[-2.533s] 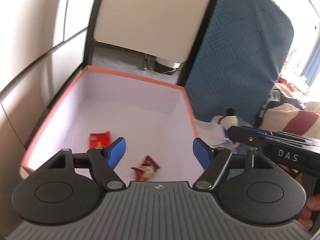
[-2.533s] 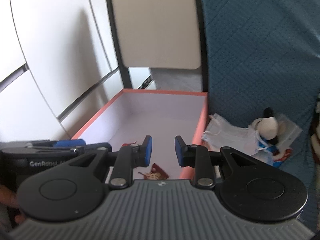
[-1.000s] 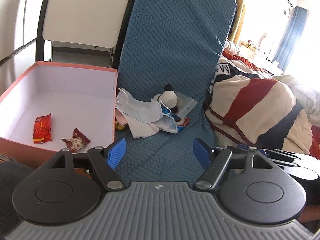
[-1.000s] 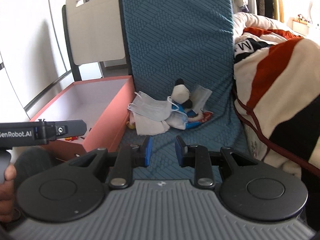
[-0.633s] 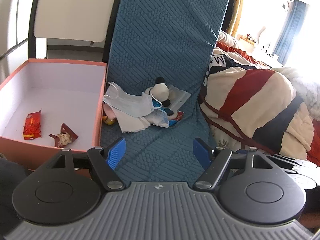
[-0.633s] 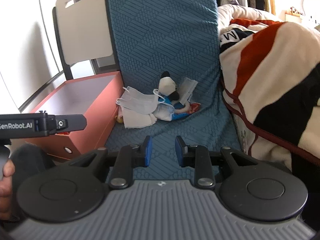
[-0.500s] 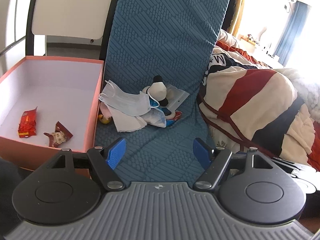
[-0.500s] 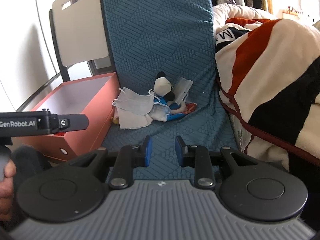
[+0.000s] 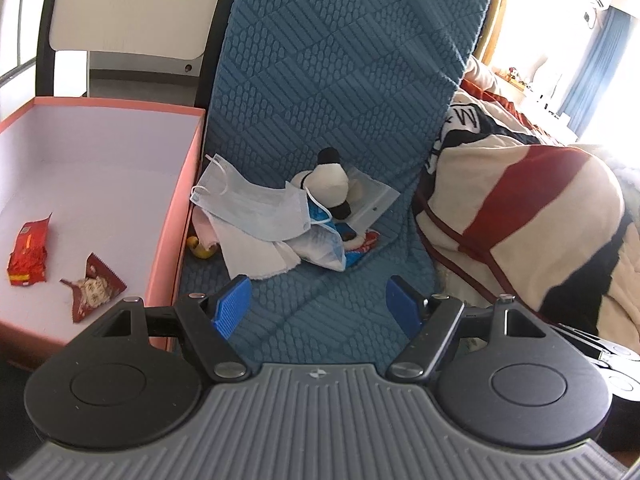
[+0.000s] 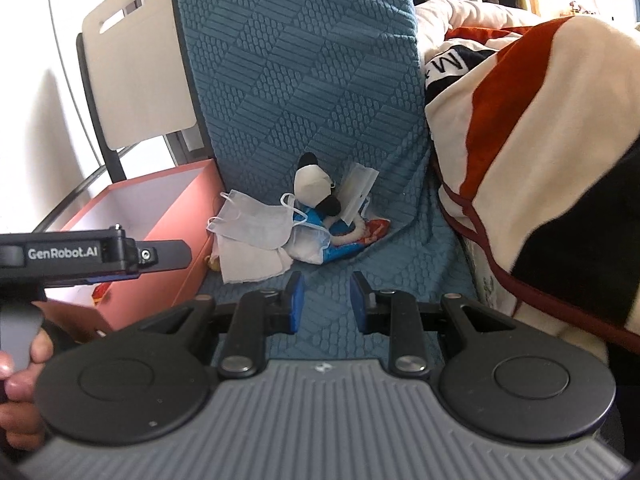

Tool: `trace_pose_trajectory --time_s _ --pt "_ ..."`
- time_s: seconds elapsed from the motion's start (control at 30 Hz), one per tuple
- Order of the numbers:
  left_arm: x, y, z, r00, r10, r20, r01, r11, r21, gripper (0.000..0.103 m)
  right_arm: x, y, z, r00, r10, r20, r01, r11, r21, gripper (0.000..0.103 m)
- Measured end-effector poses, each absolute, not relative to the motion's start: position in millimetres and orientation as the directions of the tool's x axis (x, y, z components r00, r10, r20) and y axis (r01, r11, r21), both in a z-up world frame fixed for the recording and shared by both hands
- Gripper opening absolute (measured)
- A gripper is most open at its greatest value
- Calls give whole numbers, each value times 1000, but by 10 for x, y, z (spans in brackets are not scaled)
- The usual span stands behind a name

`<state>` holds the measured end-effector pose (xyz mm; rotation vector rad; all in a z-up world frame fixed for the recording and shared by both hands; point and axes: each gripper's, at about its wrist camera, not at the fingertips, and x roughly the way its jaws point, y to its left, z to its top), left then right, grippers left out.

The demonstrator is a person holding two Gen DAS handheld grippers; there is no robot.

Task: Organize soft objects
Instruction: 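Move both open tools back from the box to the pile on the cushion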

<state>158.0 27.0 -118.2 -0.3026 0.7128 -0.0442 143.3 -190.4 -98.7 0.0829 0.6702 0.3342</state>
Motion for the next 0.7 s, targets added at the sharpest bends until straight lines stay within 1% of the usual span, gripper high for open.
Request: trace_pose_trajectory --time_s 0.17,0.3,0.47,0.7 --pt "1803 348 -1297 743 -162 -650 -49 954 -294 78 1633 -1849 -1069 737 339 -585 -282 940 190 29" --pt "1957 366 -1374 747 -165 -644 -31 959 -282 78 1792 -1832 -1135 733 360 -577 -283 933 223 29" --pt "2177 339 -1419 749 -197 -632 11 958 -285 78 1973 -1842 -1208 730 377 -570 -267 925 270 30" --pt "2516 394 -1537 741 -231 -631 11 943 -333 77 2194 -1757 -1309 711 387 -587 -277 921 273 30"
